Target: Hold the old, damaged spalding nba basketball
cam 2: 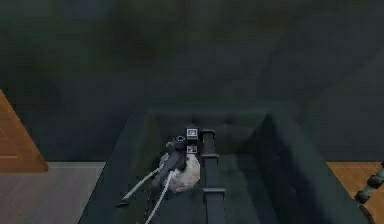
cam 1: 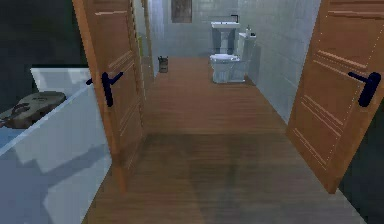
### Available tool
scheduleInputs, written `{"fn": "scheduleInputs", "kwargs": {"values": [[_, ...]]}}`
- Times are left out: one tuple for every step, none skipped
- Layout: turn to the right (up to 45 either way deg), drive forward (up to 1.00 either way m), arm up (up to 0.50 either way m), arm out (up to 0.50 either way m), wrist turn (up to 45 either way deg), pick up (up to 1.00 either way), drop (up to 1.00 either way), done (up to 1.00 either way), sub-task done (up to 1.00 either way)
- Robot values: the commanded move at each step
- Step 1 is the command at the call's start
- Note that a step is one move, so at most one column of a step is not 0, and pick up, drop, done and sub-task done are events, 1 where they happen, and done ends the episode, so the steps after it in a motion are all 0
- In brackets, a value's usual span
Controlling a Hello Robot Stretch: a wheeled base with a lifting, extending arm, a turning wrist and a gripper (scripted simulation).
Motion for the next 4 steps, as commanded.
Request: {"fn": "scheduleInputs", "kwargs": {"values": [[0.0, 0.00, 0.00, 0.00, 45.0, 0.00, 0.00, 0.00, 0.00], [0.0, 0.00, 0.00, 0.00, 45.0, 0.00, 0.00, 0.00, 0.00], [0.0, 0.00, 0.00, 0.00, 27.0, 0.00, 0.00, 0.00, 0.00], [0.0, 0.00, -0.30, 0.00, 0.0, 0.00, 0.00, 0.00, 0.00]]}}
